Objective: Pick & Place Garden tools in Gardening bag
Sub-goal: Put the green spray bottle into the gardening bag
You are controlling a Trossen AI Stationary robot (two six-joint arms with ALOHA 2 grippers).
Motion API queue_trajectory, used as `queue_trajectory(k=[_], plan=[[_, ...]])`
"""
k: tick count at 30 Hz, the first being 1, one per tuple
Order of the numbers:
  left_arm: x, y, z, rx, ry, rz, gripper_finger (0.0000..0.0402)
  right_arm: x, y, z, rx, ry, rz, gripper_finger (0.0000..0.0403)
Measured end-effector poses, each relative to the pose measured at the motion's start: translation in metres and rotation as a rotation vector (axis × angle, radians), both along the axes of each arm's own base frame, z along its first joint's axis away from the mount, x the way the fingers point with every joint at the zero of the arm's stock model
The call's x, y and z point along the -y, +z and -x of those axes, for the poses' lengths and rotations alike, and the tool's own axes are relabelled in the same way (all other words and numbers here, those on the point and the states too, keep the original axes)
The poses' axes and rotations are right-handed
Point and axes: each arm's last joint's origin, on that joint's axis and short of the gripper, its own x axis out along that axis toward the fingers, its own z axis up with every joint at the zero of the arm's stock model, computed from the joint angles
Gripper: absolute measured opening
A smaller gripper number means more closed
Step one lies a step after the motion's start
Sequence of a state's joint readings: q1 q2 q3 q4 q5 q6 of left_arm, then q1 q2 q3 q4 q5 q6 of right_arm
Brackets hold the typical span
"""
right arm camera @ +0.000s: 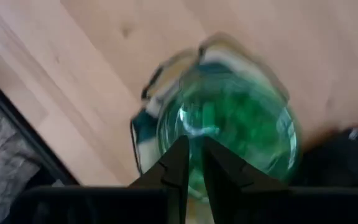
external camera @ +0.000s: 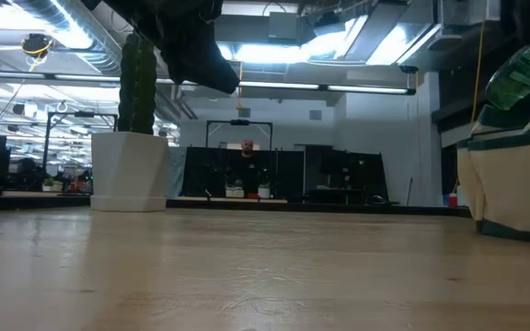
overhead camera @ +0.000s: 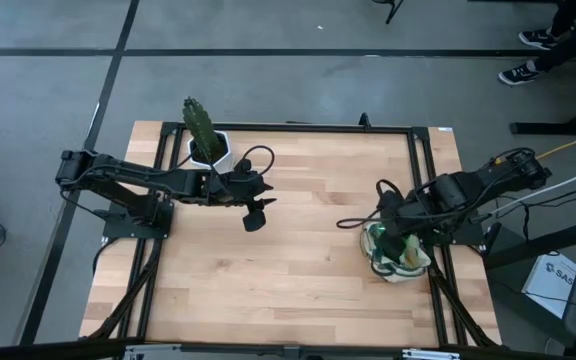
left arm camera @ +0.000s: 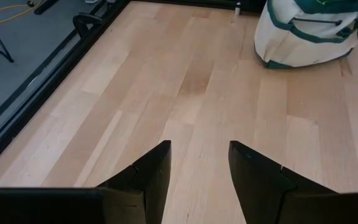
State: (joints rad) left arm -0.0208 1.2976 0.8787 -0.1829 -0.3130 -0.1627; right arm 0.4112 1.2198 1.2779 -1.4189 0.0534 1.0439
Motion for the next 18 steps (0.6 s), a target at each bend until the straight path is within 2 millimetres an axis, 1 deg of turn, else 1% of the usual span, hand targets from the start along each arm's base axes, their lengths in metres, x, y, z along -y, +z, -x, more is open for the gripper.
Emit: queue_trajectory(k=[5,7,11,14,18], plan=[[0.000,0.000,0.000,0.000,0.000,0.000,0.0157,-0.011,-0.012,0.006,-0.120,0.004,-0.141,0.0046],[0.000,0.000,0.000,0.000,0.000,0.000,0.0157,-0.016,-0.012,0.009,-0.156,0.030,-0.199,0.0046],[0.000,0.000,0.000,0.000,0.000,0.000,0.0157,-0.024,-0.010,0.013,-0.203,0.023,-0.271,0.0046],[0.000,0.000,0.000,0.000,0.000,0.000,0.0157,-0.027,-0.010,0.020,-0.254,0.008,-0.260,0.0046],[0.000,0.000,0.000,0.000,0.000,0.000,0.0157,-0.028,-0.014,0.028,-0.355,-0.079,-0.257,0.0046]])
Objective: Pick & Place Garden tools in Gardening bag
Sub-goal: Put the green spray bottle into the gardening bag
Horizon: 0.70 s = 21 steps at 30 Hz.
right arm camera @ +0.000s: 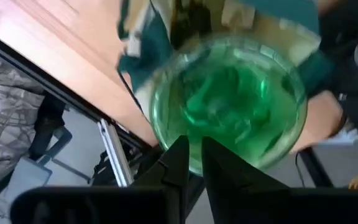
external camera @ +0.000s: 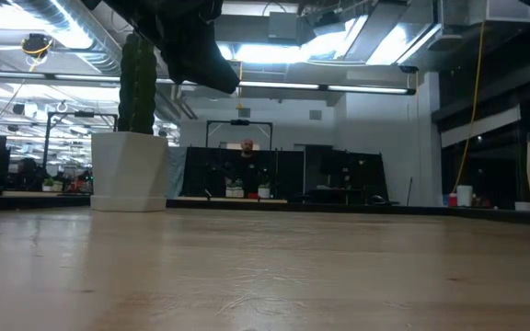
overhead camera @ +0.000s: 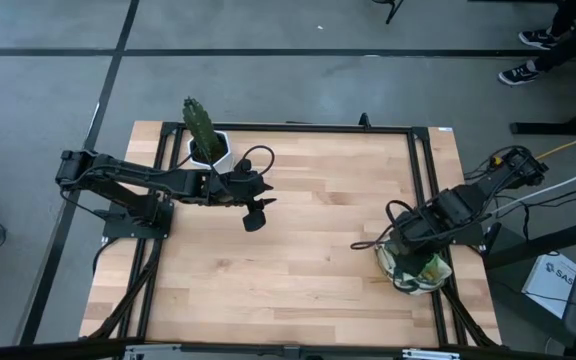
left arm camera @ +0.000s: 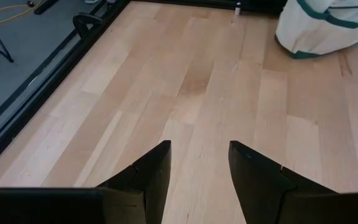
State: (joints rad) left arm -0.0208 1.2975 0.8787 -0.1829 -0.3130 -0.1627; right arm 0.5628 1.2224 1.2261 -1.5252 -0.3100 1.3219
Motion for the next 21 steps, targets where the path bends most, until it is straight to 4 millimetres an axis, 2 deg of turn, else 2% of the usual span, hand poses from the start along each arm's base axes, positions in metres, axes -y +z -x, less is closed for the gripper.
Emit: queue_trajectory(k=[6,15,21], plan=[[0.000,0.000,0.000,0.000,0.000,0.000,0.0157,-0.008,-0.010,0.004,-0.051,-0.027,-0.011,0.0046],[0.000,0.000,0.000,0.000,0.000,0.000,0.0157,-0.016,-0.042,-0.003,-0.007,-0.040,-0.045,0.0046],[0.000,0.000,0.000,0.000,0.000,0.000,0.0157,-0.013,-0.046,-0.002,0.004,-0.016,-0.014,0.0046]])
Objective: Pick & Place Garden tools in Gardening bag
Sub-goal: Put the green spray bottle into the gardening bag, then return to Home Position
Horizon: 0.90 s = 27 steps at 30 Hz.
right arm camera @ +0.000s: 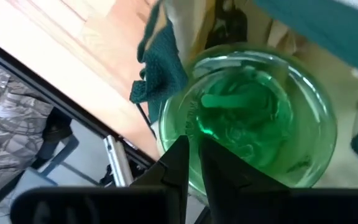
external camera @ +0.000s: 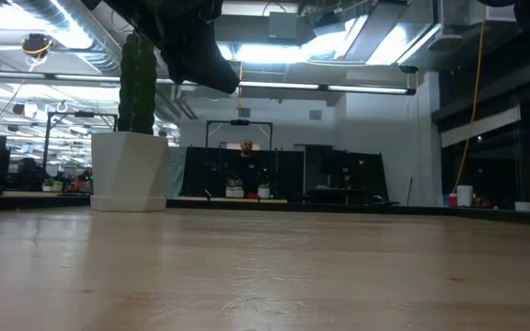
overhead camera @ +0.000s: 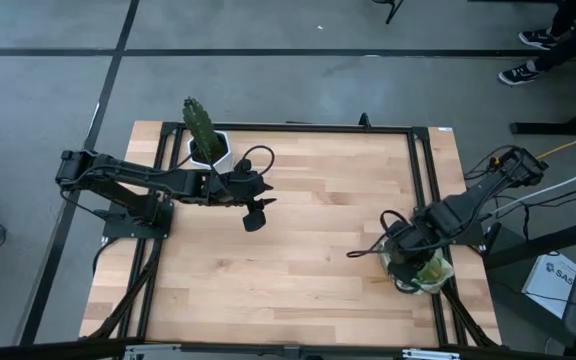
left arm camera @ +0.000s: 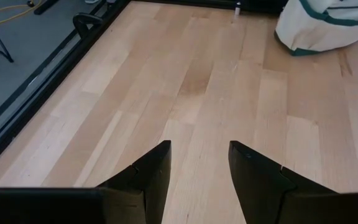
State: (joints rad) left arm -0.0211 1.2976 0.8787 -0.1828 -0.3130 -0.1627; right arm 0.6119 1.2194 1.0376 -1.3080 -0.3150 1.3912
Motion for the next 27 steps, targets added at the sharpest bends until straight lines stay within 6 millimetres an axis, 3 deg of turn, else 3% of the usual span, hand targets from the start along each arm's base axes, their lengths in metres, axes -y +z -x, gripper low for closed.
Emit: queue_trajectory(k=[4,7,13,17,22,27], plan=[[0.000,0.000,0.000,0.000,0.000,0.000,0.0157,0.004,0.001,-0.003,0.019,0.048,0.006,0.0046],[0.000,0.000,0.000,0.001,0.000,0.000,0.0157,0.007,0.013,-0.004,0.063,0.092,0.052,0.0046],[0.000,0.000,0.000,0.000,0.000,0.000,0.0157,0.011,0.054,-0.012,0.339,0.181,0.213,0.0046],[0.000,0.000,0.000,0.000,0.000,0.000,0.0157,0.009,0.064,-0.024,0.595,0.380,0.310,0.0046],[0.000,0.000,0.000,0.000,0.000,0.000,0.0157,0.004,0.064,-0.040,0.944,0.667,0.393,0.0034],[0.000,0.000,0.000,0.000,0.000,0.000,0.0157,0.015,0.046,-0.039,1.096,0.767,0.462,0.0014]])
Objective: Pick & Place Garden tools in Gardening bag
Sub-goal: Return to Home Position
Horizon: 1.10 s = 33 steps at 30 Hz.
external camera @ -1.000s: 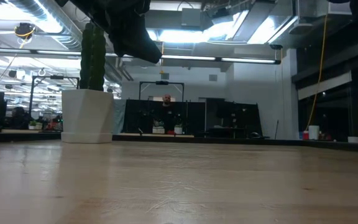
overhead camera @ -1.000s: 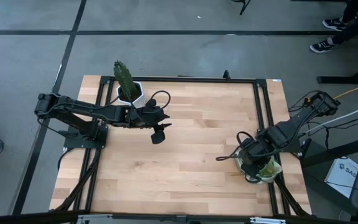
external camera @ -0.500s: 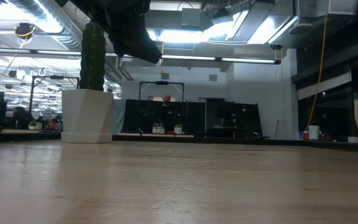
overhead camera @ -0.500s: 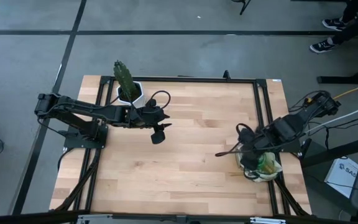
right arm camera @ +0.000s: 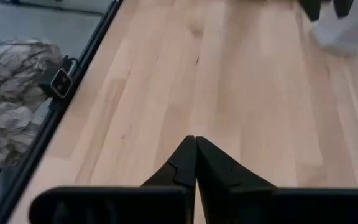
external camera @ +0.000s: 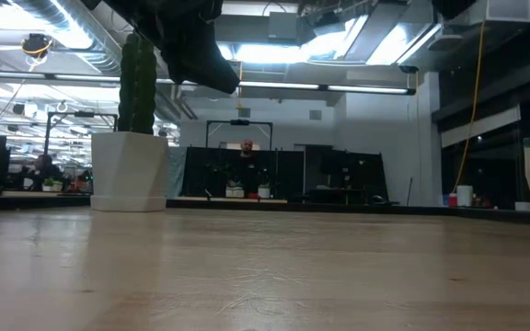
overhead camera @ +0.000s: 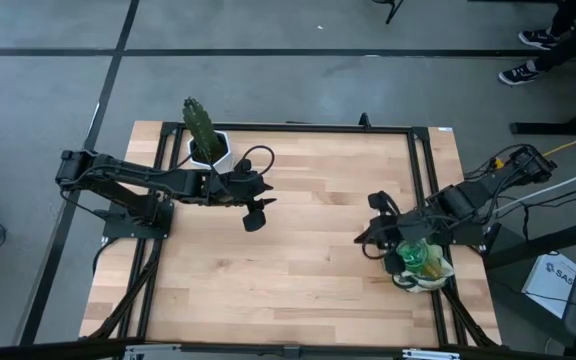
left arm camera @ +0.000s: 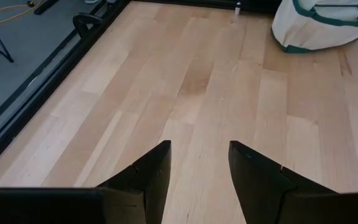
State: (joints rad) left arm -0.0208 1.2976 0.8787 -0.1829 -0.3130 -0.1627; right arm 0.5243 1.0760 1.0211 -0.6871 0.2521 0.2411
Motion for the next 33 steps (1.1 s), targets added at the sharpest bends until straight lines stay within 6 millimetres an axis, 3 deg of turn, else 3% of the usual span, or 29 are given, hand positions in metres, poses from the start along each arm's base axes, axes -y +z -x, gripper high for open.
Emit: queue_trajectory(k=[8,12,21,33], plan=[[0.000,0.000,0.000,0.001,0.000,0.000,0.0157,0.026,-0.053,0.012,0.323,0.082,0.039,0.0010],[0.000,0.000,0.000,0.000,0.000,0.000,0.0157,0.042,-0.069,0.019,0.503,0.106,0.061,0.0010],[0.000,0.000,0.000,0.000,0.000,0.000,0.0157,0.069,-0.073,0.021,0.569,0.016,0.182,0.0010],[0.000,0.000,0.000,0.000,0.000,0.000,0.0157,0.081,-0.074,0.021,0.545,-0.167,0.326,0.0010]])
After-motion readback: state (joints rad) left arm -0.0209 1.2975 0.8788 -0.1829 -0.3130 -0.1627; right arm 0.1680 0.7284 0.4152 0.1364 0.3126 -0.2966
